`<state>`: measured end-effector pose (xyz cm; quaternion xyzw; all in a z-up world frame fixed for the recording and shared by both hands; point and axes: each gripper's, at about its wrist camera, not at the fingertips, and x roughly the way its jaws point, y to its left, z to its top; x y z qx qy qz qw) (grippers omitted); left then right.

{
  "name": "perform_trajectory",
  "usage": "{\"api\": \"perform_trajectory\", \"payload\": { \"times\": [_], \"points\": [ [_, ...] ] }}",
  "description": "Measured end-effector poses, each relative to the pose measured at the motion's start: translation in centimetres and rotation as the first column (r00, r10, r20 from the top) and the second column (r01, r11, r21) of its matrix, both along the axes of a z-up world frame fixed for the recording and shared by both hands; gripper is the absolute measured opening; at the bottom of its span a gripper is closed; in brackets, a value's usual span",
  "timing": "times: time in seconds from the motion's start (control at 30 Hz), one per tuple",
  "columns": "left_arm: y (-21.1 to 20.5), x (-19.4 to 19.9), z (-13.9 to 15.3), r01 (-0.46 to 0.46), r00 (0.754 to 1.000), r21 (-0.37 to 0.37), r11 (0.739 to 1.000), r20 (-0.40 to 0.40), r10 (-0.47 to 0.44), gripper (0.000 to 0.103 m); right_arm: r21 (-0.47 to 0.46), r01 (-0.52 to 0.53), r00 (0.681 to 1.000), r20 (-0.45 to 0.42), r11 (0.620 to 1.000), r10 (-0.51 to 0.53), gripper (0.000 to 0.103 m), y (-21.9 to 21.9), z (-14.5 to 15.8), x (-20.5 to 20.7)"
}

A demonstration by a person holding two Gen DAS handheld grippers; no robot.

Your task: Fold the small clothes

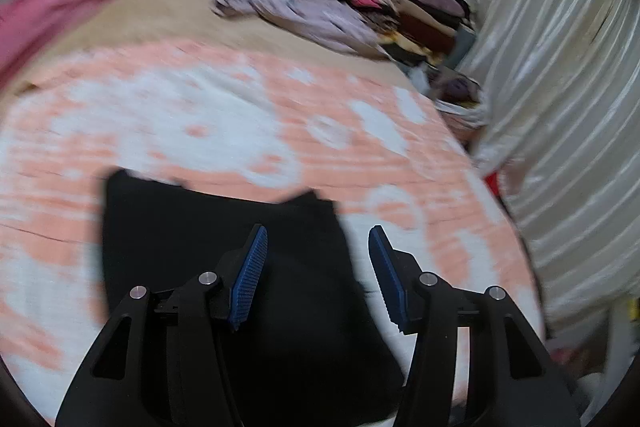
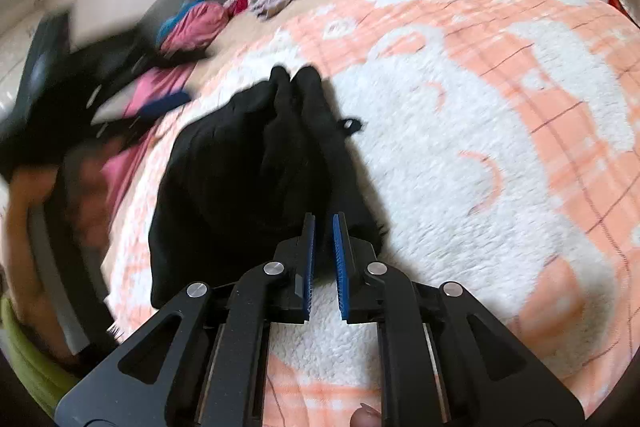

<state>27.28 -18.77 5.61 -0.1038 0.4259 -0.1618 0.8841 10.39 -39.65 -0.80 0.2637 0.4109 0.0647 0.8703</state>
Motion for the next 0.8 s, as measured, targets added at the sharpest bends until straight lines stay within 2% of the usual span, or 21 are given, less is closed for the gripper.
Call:
{"api": "perform_trajectory", "payload": {
  "times": [0.07, 0.13, 0.17, 0.2, 0.33, 0.37, 0.43, 0.57, 0.67, 0.8],
  "points": [
    [2.4, -1.1, 0.1, -0.039, 0.999, 0.049, 0.998, 0.026, 0.038, 0.051, -0.003, 0.000, 1.000, 0.031, 1.000, 0.000, 0.009, -0.2, 0.8, 0.0],
    [5.2, -2.6, -0.6, -0.082, 0.996, 0.121, 0.989, 0.052, 0.076, 0.051, -0.017, -0.021, 0.997, 0.073, 1.000, 0.022, 0.018, -0.1, 1.9, 0.0],
    [6.5, -3.2, -1.2, -0.102, 0.994, 0.149, 0.984, 0.059, 0.094, 0.051, -0.014, -0.036, 0.996, 0.087, 0.999, 0.037, 0.029, -0.1, 2.2, 0.2],
    [7.4, -3.6, -1.7, -0.114, 0.993, 0.161, 0.980, 0.059, 0.106, 0.051, -0.007, -0.053, 0.994, 0.100, 0.999, 0.053, 0.034, -0.1, 2.6, 0.5],
    [9.9, -4.8, -4.5, -0.099, 0.995, 0.147, 0.984, 0.022, 0.097, 0.051, -0.071, -0.111, 0.986, 0.120, 0.991, 0.119, 0.041, 1.0, 4.5, 3.4],
    [9.9, -4.9, -5.0, -0.083, 0.997, 0.148, 0.986, 0.018, 0.082, 0.052, -0.075, -0.127, 0.984, 0.114, 0.989, 0.135, 0.048, 1.4, 4.7, 4.5],
    [9.2, -5.5, -5.8, -0.050, 0.998, 0.164, 0.985, 0.039, 0.045, 0.052, -0.095, -0.143, 0.985, 0.086, 0.985, 0.152, 0.052, 2.0, 4.6, 6.7],
    [8.2, -5.8, -6.3, -0.047, 0.997, 0.161, 0.986, 0.074, 0.035, 0.050, -0.155, -0.184, 0.982, 0.019, 0.971, 0.189, 0.058, 3.0, 3.9, 9.8],
    [7.8, -6.2, -6.4, -0.040, 0.995, 0.179, 0.983, 0.093, 0.023, 0.050, -0.132, -0.212, 0.977, -0.008, 0.968, 0.212, 0.067, 3.0, 3.0, 11.9],
    [8.5, -6.0, -6.8, -0.033, 0.997, 0.134, 0.990, 0.077, 0.023, 0.050, -0.084, -0.243, 0.970, -0.054, 0.966, 0.239, 0.067, 3.1, 1.3, 14.5]
  ]
}}
